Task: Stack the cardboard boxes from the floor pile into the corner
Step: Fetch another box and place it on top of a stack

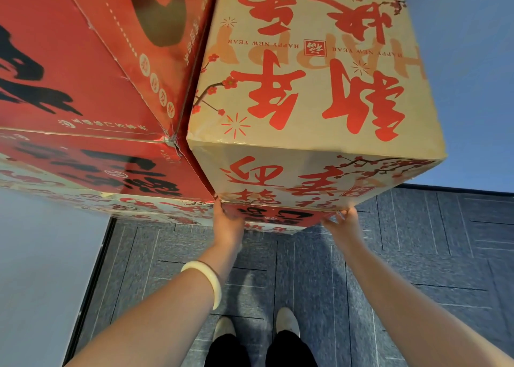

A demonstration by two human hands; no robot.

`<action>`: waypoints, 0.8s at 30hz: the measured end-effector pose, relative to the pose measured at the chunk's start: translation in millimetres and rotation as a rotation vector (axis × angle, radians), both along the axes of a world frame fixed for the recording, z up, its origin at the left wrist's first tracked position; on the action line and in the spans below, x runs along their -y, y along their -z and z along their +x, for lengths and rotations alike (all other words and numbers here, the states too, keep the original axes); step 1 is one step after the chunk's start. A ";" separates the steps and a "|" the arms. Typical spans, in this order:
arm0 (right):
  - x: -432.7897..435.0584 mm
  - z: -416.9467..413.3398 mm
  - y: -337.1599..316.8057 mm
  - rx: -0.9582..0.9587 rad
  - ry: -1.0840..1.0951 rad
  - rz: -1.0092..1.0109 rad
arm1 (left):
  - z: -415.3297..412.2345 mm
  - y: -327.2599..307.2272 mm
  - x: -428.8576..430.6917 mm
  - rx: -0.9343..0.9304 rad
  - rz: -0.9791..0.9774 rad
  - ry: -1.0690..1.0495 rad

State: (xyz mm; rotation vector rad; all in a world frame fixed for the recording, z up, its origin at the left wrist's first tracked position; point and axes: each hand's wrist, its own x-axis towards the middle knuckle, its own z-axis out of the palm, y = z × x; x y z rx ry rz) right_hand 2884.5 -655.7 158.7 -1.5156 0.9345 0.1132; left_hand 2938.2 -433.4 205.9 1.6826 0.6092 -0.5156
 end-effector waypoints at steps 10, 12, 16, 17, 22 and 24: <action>-7.3 -0.9 -11.4 0.007 -0.075 -0.091 | 1.7 -1.4 -0.9 0.009 0.046 0.020; -8.6 -1.2 -14.8 0.021 -0.077 -0.095 | 1.6 -3.2 0.5 -0.012 0.006 -0.005; -9.0 -0.8 -16.0 0.028 -0.068 -0.071 | 0.9 -3.3 1.8 -0.008 -0.031 -0.055; -8.8 -0.5 -16.1 0.021 -0.068 -0.071 | 1.0 -2.2 1.1 -0.006 -0.029 -0.064; -8.8 0.3 -14.0 0.003 -0.065 -0.079 | 3.5 9.2 -4.5 -0.035 0.009 -0.074; -8.5 0.1 -14.3 0.008 -0.064 -0.077 | 3.8 13.3 -5.6 -0.038 0.022 -0.067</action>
